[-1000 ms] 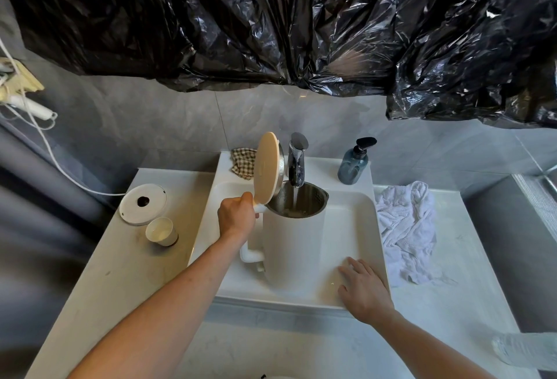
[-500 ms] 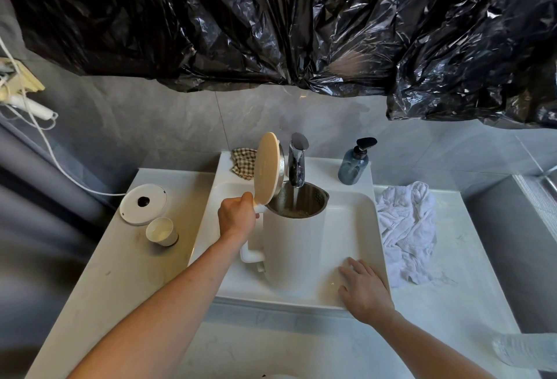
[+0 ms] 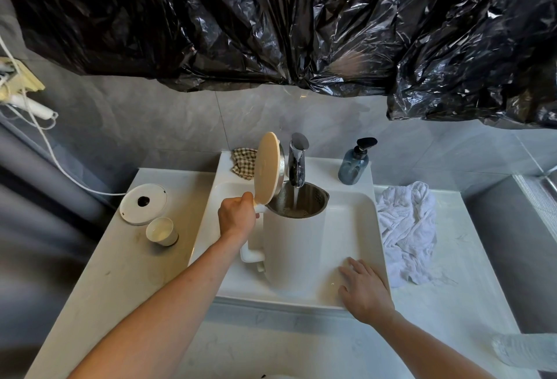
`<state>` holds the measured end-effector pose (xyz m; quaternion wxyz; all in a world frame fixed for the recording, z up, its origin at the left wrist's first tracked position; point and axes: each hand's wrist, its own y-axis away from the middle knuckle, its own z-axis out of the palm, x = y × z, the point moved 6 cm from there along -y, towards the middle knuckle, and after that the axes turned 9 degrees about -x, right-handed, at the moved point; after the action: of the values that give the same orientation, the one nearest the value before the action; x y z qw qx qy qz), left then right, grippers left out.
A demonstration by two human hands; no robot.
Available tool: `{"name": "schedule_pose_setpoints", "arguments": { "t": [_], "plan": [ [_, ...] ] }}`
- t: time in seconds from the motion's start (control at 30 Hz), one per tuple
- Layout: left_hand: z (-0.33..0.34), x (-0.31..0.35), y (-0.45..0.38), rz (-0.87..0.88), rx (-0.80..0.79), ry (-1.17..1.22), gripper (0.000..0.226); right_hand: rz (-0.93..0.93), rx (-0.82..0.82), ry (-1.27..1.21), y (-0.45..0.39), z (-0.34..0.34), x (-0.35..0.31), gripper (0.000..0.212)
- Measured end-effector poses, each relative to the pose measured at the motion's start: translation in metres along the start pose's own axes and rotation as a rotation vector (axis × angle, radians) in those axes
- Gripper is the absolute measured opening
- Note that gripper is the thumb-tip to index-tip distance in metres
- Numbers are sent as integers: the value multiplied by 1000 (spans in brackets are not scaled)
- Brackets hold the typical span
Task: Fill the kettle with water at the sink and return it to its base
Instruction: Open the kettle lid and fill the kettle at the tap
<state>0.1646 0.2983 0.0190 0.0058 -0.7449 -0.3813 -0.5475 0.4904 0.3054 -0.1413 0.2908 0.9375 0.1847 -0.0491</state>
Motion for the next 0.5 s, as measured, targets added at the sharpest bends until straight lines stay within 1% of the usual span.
{"name": "schedule_pose_setpoints", "arguments": {
  "t": [0.07,0.3,0.5],
  "plan": [
    [0,0,0,-4,-2,-3,44,6,-1,-3,0,0,1,57],
    [-1,-1,0,-9,-1,-3,44,-2,29,-13,5,-7,-3,47],
    [-1,1,1,-9,-4,-4,43,-2,22,-30,6,-7,-3,56]
  ]
}}
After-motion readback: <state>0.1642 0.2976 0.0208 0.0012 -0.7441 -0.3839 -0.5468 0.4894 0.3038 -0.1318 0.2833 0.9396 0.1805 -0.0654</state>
